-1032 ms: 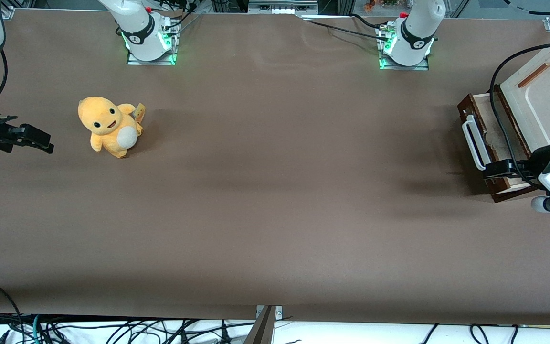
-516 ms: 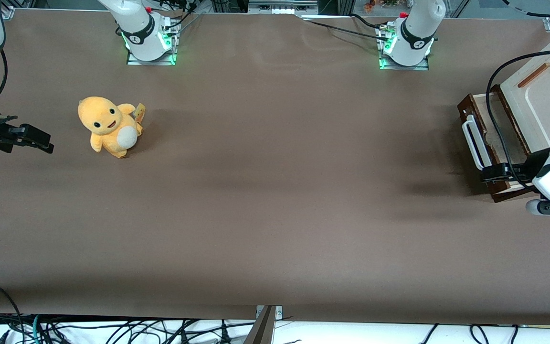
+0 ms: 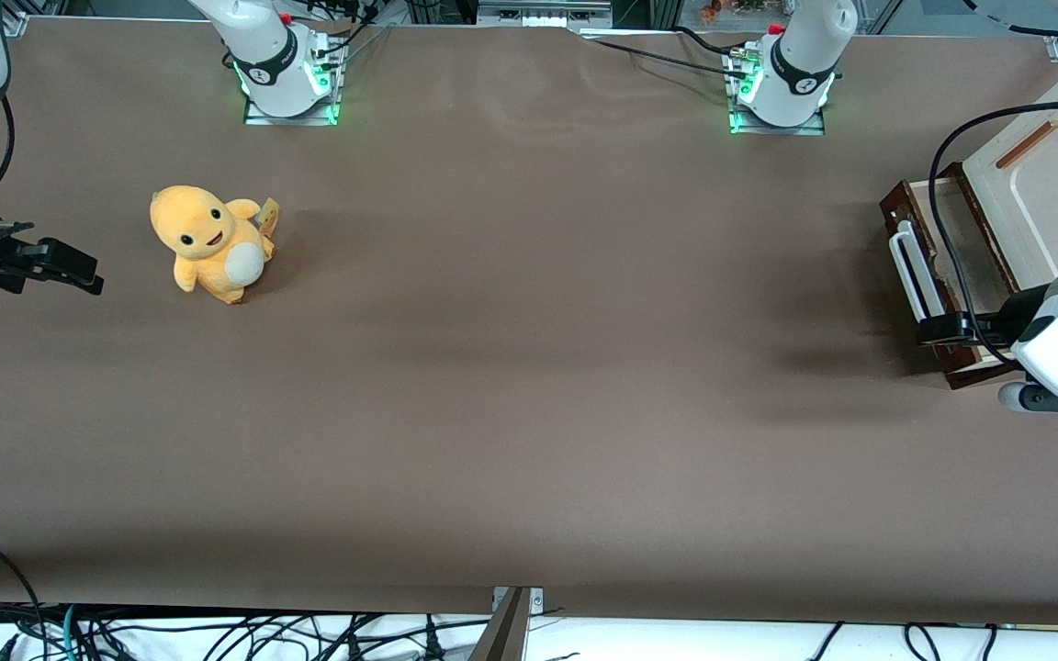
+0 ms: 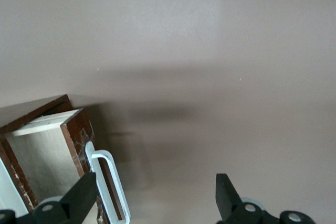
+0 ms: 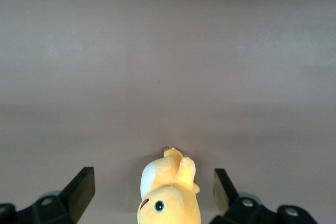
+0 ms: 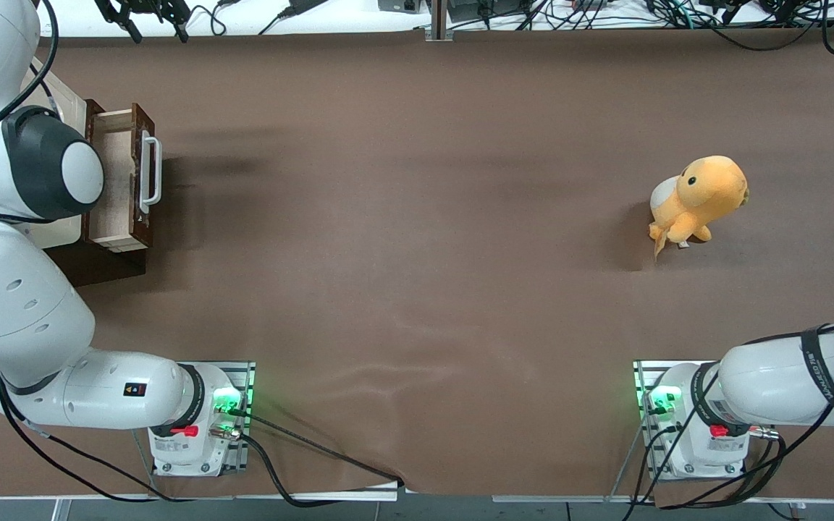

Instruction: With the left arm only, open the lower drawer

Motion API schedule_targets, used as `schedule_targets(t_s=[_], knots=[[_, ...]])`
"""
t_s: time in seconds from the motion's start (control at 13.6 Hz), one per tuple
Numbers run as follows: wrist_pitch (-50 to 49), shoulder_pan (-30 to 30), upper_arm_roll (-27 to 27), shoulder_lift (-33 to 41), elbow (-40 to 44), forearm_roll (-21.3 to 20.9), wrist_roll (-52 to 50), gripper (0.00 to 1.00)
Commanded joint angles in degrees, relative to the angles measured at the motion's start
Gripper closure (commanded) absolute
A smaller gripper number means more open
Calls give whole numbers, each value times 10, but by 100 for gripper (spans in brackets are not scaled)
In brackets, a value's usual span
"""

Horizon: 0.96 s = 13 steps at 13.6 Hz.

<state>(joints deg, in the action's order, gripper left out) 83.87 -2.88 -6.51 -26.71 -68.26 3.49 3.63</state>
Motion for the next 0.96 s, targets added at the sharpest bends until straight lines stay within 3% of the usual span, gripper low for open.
schedule_targets(t_s=[0.0, 0.88], knots=[[-13, -2, -2, 21, -18, -10, 12, 0], [-17, -5, 1, 24, -18, -6, 10, 0]])
